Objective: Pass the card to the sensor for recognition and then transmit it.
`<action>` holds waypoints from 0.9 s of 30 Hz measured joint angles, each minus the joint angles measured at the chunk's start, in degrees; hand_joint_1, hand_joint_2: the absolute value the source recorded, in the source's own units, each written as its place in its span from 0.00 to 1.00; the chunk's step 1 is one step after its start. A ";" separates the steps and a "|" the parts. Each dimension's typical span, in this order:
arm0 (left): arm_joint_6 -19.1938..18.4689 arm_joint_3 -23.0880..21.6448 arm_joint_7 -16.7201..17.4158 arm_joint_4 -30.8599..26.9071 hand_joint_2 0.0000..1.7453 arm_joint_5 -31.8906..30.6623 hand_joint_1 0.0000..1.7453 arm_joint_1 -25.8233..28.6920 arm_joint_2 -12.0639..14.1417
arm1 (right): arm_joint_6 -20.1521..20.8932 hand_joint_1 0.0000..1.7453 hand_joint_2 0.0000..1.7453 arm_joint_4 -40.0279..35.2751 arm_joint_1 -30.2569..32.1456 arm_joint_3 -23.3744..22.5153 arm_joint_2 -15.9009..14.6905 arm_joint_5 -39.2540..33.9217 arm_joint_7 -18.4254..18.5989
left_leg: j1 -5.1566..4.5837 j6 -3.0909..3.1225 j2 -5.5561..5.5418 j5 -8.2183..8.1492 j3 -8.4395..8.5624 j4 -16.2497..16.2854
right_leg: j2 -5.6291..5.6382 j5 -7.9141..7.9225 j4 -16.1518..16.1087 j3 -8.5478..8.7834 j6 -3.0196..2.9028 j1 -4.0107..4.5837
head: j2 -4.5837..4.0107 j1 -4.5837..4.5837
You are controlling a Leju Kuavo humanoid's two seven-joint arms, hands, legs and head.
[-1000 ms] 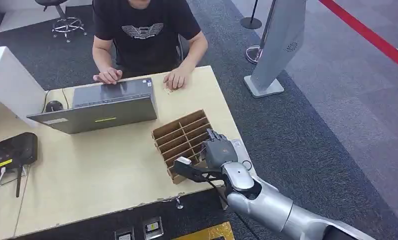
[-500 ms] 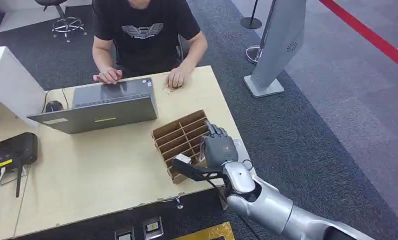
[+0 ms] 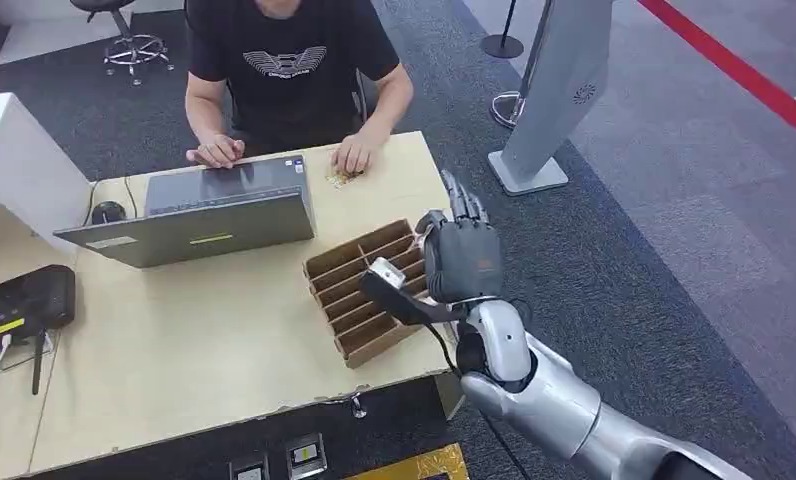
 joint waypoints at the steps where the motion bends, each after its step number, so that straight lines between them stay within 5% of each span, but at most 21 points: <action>1: 0.00 -0.09 0.00 0.00 0.00 0.02 0.00 -0.01 0.00 | -0.52 1.00 1.00 -0.15 -0.04 -0.24 0.07 0.11 -0.24 | 0.00 0.00 0.00 0.00 0.00 0.00 | 0.00 0.00 0.00 0.01 0.00 0.00 | 0.00 0.00; 5: 0.00 -0.55 0.04 0.00 0.00 0.13 0.00 -0.16 0.00 | -3.37 1.00 1.00 -0.22 -0.37 -0.94 0.89 -0.19 -2.01 | 0.00 0.00 0.00 0.00 0.00 0.00 | 0.00 0.00 0.00 0.01 0.00 0.00 | 0.00 0.00; 9: 0.02 -1.31 1.07 0.00 0.00 -0.02 0.00 -0.58 -0.02 | -4.18 1.00 1.00 -0.11 -0.38 -3.11 3.68 -2.65 -9.67 | 0.00 0.00 0.00 0.00 -0.01 0.00 | 0.00 0.00 0.01 0.01 0.00 0.01 | 0.00 0.00; 14: 0.44 -2.80 2.64 -0.02 0.00 -0.57 0.00 -1.56 -0.24 | -4.26 1.00 1.00 1.99 -1.52 -7.91 10.55 -6.40 -21.28 | 0.02 -0.01 0.00 0.01 -0.01 -0.01 | 0.00 0.00 0.03 0.01 0.00 0.03 | 0.00 0.00; 27: 0.79 -6.56 4.11 -0.09 0.00 -2.80 0.00 -3.48 -0.39 | -4.28 1.00 1.00 15.22 -9.41 -19.39 25.90 -5.55 -32.20 | 0.03 -0.04 0.00 0.04 -0.01 -0.01 | 0.00 0.03 0.04 0.01 -0.04 0.04 | 0.00 0.02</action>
